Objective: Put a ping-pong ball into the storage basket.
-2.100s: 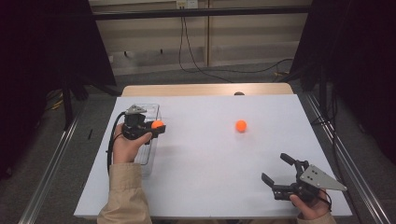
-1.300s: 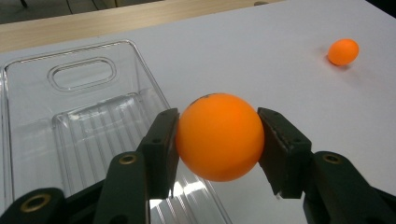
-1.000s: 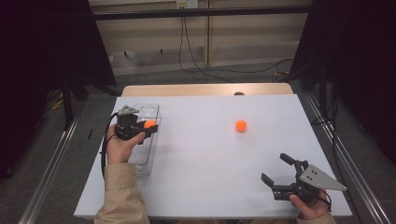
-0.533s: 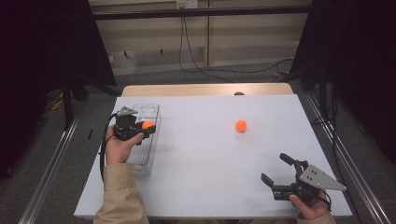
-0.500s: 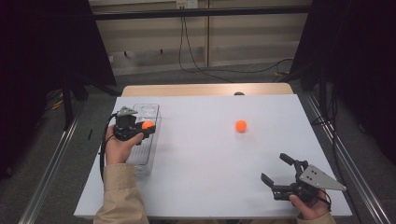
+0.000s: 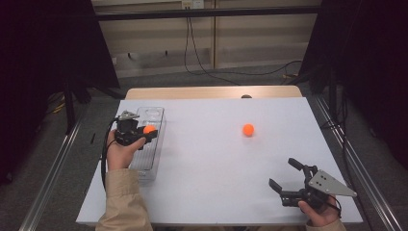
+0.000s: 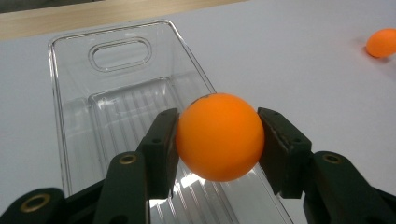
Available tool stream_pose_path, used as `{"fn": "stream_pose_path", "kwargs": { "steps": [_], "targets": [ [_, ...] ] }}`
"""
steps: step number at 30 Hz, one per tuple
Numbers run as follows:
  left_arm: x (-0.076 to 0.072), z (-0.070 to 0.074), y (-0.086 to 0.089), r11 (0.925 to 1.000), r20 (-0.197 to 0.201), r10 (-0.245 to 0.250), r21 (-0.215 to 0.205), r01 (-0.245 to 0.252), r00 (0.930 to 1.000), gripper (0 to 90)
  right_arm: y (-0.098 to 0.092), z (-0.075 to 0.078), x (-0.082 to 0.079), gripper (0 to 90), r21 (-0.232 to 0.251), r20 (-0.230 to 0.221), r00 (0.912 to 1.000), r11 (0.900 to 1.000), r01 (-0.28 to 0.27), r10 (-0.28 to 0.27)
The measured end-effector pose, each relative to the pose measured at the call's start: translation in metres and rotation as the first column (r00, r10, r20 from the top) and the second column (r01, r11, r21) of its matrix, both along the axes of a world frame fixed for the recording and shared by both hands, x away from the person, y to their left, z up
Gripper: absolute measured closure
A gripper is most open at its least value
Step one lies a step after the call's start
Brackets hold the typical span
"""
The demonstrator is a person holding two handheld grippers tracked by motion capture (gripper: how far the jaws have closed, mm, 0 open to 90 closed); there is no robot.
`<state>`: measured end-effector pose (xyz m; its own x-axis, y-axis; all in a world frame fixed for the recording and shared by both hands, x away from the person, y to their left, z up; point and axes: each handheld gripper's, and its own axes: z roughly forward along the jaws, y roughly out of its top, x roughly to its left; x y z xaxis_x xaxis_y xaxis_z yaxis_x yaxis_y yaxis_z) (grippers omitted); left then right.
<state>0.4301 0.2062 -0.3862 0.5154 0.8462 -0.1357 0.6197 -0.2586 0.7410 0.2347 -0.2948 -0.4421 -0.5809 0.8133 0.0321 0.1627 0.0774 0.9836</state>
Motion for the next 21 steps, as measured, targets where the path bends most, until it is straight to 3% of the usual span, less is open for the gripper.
{"fn": "stream_pose_path", "kwargs": {
  "steps": [14,17,21],
  "targets": [
    [0.0001,-0.0006,0.0051,0.9998,0.001,0.021,0.007,-0.021,0.9998,50.5,0.0002,-0.0001,0.0001,4.0,-0.004,0.000,1.0000,1.000,-0.001,0.001],
    [0.0001,-0.0015,0.0042,0.9995,0.000,0.030,0.002,-0.030,0.9995,43.3,0.0003,-0.0001,0.0000,4.0,-0.003,-0.001,1.0000,1.000,-0.002,0.002],
    [0.0001,-0.0013,0.0027,0.9998,0.003,0.020,0.001,-0.020,0.9998,40.2,0.0002,-0.0001,0.0001,4.0,-0.005,0.000,1.0000,1.000,-0.002,0.002]
  ]
}}
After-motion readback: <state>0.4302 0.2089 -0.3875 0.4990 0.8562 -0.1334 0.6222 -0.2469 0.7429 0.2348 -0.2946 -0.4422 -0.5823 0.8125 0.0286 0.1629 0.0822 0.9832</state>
